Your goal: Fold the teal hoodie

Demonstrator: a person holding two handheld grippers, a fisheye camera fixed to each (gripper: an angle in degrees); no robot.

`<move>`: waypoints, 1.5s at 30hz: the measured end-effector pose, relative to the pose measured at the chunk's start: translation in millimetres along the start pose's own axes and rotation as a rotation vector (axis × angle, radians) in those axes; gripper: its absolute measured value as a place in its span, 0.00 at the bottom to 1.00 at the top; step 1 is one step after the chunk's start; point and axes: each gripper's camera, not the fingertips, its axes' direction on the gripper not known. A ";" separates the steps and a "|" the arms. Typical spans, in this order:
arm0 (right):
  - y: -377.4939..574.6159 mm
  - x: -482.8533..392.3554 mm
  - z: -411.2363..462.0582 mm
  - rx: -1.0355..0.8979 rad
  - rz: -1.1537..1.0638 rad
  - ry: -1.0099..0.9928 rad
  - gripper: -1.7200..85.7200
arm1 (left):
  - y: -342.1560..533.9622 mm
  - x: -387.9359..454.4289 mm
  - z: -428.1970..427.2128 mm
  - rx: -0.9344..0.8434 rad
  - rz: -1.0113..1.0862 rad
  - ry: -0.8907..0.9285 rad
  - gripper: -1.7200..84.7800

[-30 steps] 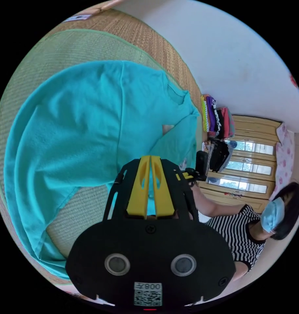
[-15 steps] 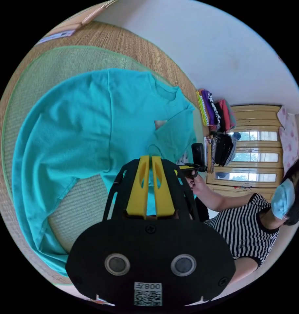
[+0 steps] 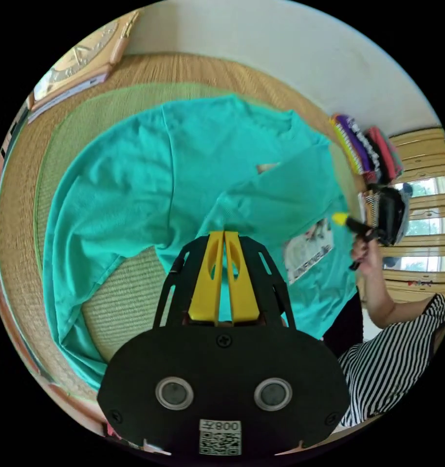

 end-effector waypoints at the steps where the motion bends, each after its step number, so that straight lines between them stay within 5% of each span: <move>1: -1.0 2.0 -16.2 0.039 -0.007 0.070 0.02 | 1.0 -3.3 -0.3 0.061 -0.031 0.053 0.03; 5: -0.3 5.7 -52.2 0.098 -0.023 0.292 0.02 | -5.9 17.0 -21.3 0.317 -0.023 0.246 0.03; 16: 26.3 -8.4 -54.1 0.084 -0.107 0.541 0.03 | -191.5 215.9 75.2 0.201 0.453 0.357 0.11; 24: 60.0 -44.9 -39.9 0.036 -0.391 0.765 0.09 | -266.3 274.5 127.2 0.142 0.488 0.154 0.09; 28: 65.9 -40.8 -17.1 -0.062 -0.454 0.843 0.08 | -280.2 278.1 133.5 0.165 0.473 0.219 0.05; 36: 83.6 -29.5 -57.8 0.064 -0.315 0.786 0.03 | -314.5 272.8 140.7 0.222 0.414 0.446 0.03; 45: 85.4 -35.9 -60.0 0.029 -0.399 0.801 0.09 | -342.0 261.7 179.4 0.177 0.303 0.538 0.04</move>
